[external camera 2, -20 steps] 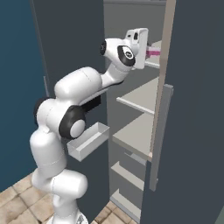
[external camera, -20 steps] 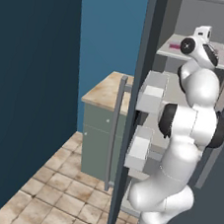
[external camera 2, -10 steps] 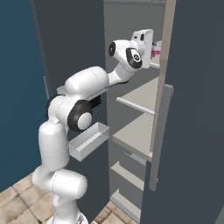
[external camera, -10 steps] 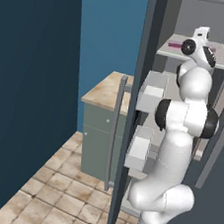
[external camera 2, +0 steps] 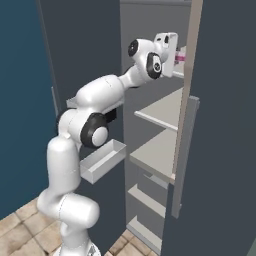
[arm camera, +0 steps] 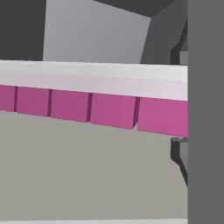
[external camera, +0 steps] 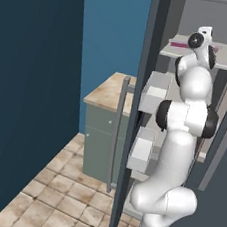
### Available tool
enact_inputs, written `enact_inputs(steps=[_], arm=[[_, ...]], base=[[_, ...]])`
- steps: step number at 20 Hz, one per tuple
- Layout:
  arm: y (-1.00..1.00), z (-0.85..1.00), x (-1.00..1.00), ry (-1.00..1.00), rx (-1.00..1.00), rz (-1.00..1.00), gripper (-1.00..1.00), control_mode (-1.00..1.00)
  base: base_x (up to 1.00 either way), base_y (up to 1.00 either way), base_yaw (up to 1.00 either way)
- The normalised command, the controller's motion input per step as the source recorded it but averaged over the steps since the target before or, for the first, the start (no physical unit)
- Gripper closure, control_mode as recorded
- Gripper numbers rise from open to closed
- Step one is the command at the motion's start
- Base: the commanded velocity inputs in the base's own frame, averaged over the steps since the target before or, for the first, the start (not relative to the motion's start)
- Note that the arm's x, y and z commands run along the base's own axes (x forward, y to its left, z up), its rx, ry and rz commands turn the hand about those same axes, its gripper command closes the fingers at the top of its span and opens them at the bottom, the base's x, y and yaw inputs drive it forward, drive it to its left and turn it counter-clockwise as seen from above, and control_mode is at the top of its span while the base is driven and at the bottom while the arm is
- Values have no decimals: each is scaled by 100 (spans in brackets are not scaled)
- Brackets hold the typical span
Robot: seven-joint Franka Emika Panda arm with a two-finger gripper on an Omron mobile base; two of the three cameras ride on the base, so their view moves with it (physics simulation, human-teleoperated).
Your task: The ice cube tray has been filled with water. Take the tray and place it in the freezer to make ice. Close the freezer door after placing the tray.
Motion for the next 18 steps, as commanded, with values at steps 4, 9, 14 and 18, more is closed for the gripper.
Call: enact_inputs(steps=[4,9,14,18], arm=[[0,-24,2,14,0,4,-100,-100],[10,-47,-69,10,0,0,-100,-100],[59,-54,-100,9,0,0,-100,-100],[77,-51,-95,4,-2,1,-100,-100]], base=[[0,0,0],[0,0,0],[0,0,0],[0,0,0]])
